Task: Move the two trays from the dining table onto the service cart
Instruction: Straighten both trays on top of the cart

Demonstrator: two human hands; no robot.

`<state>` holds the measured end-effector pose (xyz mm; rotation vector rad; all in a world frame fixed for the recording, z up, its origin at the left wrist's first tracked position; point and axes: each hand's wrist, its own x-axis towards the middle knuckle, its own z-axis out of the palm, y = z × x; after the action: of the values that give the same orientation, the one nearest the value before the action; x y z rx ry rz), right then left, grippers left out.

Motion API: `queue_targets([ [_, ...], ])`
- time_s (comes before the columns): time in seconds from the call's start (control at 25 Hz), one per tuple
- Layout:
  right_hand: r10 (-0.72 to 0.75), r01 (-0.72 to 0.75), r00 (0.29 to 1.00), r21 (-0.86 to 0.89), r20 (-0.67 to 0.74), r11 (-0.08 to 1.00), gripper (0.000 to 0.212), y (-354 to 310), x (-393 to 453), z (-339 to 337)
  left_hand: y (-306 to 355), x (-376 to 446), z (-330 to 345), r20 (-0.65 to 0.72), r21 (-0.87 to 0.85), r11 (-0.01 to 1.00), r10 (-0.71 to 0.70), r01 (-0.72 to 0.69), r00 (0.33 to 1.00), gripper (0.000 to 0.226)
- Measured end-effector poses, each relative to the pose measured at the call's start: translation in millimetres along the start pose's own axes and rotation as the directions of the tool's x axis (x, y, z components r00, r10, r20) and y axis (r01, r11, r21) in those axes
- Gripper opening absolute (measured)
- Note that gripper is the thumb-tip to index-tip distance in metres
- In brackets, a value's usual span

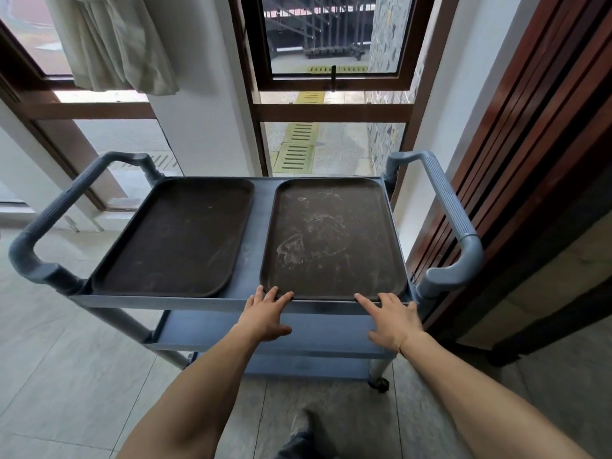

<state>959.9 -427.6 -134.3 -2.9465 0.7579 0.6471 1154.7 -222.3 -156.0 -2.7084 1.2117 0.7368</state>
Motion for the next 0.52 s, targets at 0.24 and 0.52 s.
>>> queue_targets([
  [0.24,0.039,-0.04,0.999,0.058,0.01,0.998,0.084,-2.4,0.2,2.5,-10.2,0.8,8.5,0.004,0.009,0.999,0.054,-0.054,0.999,0.102],
  [0.52,0.038,-0.038,0.999,0.061,0.003,0.997,0.085,-6.9,-4.7,4.6,-7.5,-4.1,7.6,0.008,0.033,0.998,0.046,-0.046,0.999,0.106],
])
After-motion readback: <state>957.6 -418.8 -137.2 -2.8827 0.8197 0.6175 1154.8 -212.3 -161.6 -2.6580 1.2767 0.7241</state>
